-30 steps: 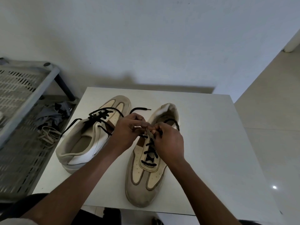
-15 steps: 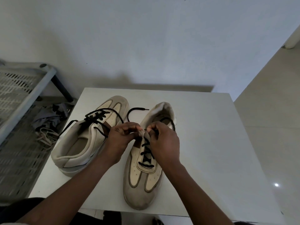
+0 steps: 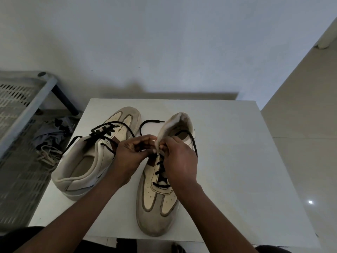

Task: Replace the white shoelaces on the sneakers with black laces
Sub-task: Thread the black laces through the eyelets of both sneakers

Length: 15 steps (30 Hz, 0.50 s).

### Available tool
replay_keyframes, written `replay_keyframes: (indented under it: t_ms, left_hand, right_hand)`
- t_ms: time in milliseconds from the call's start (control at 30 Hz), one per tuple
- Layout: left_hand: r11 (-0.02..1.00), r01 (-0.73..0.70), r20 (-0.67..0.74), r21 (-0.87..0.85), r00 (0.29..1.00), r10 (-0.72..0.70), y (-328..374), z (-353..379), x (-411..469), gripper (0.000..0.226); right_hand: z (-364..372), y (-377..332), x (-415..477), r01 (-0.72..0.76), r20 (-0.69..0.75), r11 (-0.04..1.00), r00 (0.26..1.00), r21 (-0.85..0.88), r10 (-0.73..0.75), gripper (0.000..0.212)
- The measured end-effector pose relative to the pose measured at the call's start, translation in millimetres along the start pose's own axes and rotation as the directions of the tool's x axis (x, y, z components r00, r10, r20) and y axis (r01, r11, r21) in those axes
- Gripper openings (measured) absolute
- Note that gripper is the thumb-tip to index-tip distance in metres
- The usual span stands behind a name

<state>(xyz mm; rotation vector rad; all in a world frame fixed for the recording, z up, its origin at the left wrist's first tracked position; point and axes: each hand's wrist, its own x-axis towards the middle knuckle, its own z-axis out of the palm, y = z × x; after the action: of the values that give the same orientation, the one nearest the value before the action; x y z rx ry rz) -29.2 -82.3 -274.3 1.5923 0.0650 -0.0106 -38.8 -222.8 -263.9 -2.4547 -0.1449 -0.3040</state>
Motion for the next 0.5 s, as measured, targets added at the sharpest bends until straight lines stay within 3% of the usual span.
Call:
replay_keyframes:
  t_ms: [300,500]
  left_hand:
    - [0.985,-0.054,-0.029,0.161,0.998,0.06,8,1,0,0.025]
    - [0.998,-0.037,-0.054,0.058,0.998,0.04,5,2,1,0.024]
  right_hand:
    - [9,3,-4,0.018,-0.05,1.0,0.999,-0.003,-0.018,0.025]
    - [-5,4,7,-0.166,0.163,0.979,0.976,0.119,0.146,0.016]
